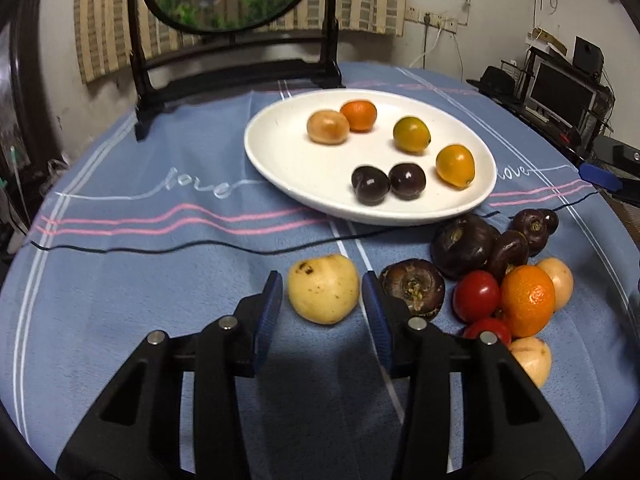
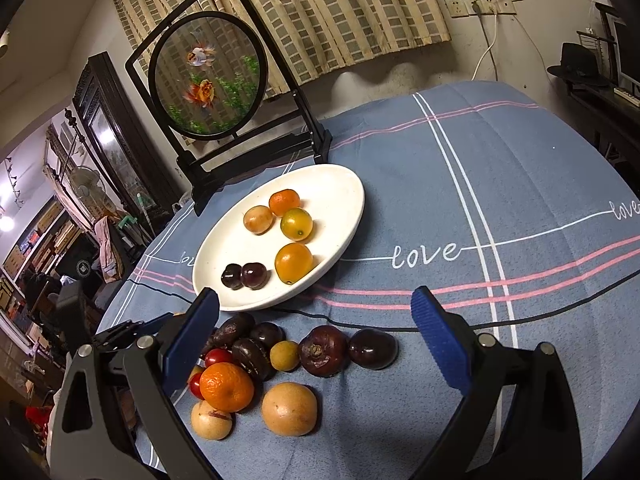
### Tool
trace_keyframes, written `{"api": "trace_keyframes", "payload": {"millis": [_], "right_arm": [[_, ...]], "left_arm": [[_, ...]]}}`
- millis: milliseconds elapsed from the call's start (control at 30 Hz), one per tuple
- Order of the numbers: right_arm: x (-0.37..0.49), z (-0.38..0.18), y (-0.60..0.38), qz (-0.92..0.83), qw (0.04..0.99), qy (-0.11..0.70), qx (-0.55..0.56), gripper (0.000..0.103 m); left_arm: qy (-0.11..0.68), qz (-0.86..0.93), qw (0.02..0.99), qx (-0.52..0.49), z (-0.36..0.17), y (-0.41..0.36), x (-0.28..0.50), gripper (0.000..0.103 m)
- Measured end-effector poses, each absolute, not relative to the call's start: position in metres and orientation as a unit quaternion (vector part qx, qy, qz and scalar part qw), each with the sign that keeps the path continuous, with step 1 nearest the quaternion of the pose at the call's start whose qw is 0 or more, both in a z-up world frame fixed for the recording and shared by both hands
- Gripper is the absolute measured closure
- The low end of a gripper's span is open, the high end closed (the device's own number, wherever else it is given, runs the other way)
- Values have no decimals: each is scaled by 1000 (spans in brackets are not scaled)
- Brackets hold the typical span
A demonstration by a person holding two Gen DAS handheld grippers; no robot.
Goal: Organize fruits
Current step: 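Close the left gripper on a pale spotted fruit while the right gripper grasps a dark plum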
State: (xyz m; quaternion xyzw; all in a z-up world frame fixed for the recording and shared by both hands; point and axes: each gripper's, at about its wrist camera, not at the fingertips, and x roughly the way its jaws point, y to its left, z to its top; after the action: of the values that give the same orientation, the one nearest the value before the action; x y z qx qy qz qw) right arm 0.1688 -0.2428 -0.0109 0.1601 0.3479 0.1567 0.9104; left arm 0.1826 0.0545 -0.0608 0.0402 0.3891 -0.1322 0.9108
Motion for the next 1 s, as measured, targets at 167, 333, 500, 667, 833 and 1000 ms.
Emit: {"api": "trace_keyframes", "payload": {"millis": [167, 333, 500, 667, 833, 1000], "right_arm": [[170, -14, -239, 156, 909, 355, 152, 6], [170, -18, -241, 154, 906, 364, 148, 6], [162, -29, -244, 145, 905, 383, 113, 7], [164, -34, -244, 96, 916, 387, 42, 24], [164, -47, -231, 127, 908, 398, -20, 36], [172, -57, -231, 132, 901, 413, -23, 57]], "left_arm": [[410, -135, 902, 30, -67, 55, 192, 62], [415, -138, 899, 17, -69, 59, 193, 64], [414, -130, 901, 13, -69, 63, 192, 64], [415, -128, 901, 13, -69, 63, 192, 63], [416, -128, 900, 14, -69, 62, 193, 63], [416, -128, 900, 14, -69, 62, 193, 63]]}}
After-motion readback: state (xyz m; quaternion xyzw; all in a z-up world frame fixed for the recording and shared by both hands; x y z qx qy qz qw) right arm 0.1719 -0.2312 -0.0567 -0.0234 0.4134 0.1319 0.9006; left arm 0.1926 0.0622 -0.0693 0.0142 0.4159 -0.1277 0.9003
